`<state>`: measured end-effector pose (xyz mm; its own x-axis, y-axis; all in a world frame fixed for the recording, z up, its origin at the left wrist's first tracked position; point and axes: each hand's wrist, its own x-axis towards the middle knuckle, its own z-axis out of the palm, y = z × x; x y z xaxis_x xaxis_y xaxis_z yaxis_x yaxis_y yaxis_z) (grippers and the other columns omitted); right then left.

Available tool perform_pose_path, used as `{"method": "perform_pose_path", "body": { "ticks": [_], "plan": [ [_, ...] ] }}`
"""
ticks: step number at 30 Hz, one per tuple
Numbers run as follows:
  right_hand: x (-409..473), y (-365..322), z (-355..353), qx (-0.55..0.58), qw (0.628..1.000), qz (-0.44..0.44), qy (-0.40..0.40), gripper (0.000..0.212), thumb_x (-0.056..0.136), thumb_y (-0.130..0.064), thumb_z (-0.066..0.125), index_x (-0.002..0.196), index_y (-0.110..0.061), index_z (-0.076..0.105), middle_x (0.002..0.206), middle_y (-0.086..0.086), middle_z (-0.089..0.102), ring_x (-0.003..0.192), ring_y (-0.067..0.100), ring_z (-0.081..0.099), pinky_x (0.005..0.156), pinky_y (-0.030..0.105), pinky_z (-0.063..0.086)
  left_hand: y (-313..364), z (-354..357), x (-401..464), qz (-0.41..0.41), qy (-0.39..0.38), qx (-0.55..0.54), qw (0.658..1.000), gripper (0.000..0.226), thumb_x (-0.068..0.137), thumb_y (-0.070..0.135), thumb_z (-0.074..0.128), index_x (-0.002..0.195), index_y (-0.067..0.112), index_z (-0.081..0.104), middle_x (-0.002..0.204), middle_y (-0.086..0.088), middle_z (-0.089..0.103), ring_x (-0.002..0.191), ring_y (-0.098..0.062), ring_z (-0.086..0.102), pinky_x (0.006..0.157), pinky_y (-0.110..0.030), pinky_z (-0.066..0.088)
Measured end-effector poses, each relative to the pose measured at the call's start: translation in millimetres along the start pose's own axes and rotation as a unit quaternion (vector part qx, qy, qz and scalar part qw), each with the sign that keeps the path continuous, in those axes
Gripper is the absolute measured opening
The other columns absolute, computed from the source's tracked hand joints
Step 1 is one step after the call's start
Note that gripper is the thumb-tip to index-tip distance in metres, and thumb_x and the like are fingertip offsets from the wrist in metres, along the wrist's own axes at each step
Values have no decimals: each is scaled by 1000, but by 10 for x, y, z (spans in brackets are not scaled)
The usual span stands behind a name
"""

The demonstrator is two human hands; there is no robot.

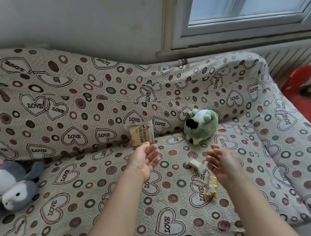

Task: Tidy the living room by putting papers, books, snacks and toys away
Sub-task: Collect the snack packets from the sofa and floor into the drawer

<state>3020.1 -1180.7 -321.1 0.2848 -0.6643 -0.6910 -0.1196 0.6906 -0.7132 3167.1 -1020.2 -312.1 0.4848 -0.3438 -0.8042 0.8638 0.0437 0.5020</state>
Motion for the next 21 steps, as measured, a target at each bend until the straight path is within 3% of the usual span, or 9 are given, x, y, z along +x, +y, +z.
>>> {"method": "perform_pose_path", "body": {
  "ticks": [4,6,9,11,14,17,19,21],
  "plan": [
    [569,185,-80,-74,996,22,41,19,95,-6,43,106,-10,58,72,6,59,42,9,52,47,21,31,-2,122,522,-5,19,45,999,13,97,18,51,91,12,61,82,-1,64,68,-14,59,63,-29,48],
    [794,292,-145,-98,992,47,65,17,95,-7,46,106,-8,59,71,7,59,47,12,50,46,21,31,-20,177,762,-7,24,74,997,13,97,18,52,98,9,62,84,-3,65,69,-15,60,64,-30,49],
    [1116,468,-197,-134,987,49,78,18,93,-2,46,104,-6,60,71,9,57,52,16,47,46,22,31,-81,281,1126,-16,24,110,993,14,97,16,52,90,8,61,85,-6,65,70,-16,60,65,-31,49],
    [1313,619,-266,-214,971,30,104,17,91,0,50,101,-3,63,78,11,59,63,21,51,54,27,37,-126,327,1346,-19,22,135,990,15,97,17,53,100,6,62,86,-6,65,69,-16,60,63,-30,50],
    [1547,897,-442,-381,908,30,173,15,86,-11,62,100,-8,61,104,16,63,96,33,57,82,36,45,-210,335,1653,-13,23,174,984,27,97,18,52,120,4,59,87,-6,66,69,-16,61,63,-30,51],
    [1719,1164,-564,-475,851,68,212,48,87,-31,64,125,-8,47,138,21,43,128,38,37,103,43,35,-338,328,1930,-17,13,206,978,30,98,19,50,124,5,58,87,-5,66,71,-16,62,63,-30,50],
    [1799,1296,-590,-498,834,83,224,66,90,-39,58,140,-6,29,149,20,24,136,38,22,108,48,29,-441,321,2098,-26,5,224,974,30,99,18,49,125,6,58,88,-4,67,72,-15,62,64,-30,51],
    [1888,1451,-610,-513,823,94,228,71,94,-43,50,144,-4,19,151,21,18,137,41,20,108,51,28,-538,301,2234,-35,-1,235,971,29,99,18,48,126,9,56,88,-4,68,72,-15,62,64,-30,50]
  ]
}}
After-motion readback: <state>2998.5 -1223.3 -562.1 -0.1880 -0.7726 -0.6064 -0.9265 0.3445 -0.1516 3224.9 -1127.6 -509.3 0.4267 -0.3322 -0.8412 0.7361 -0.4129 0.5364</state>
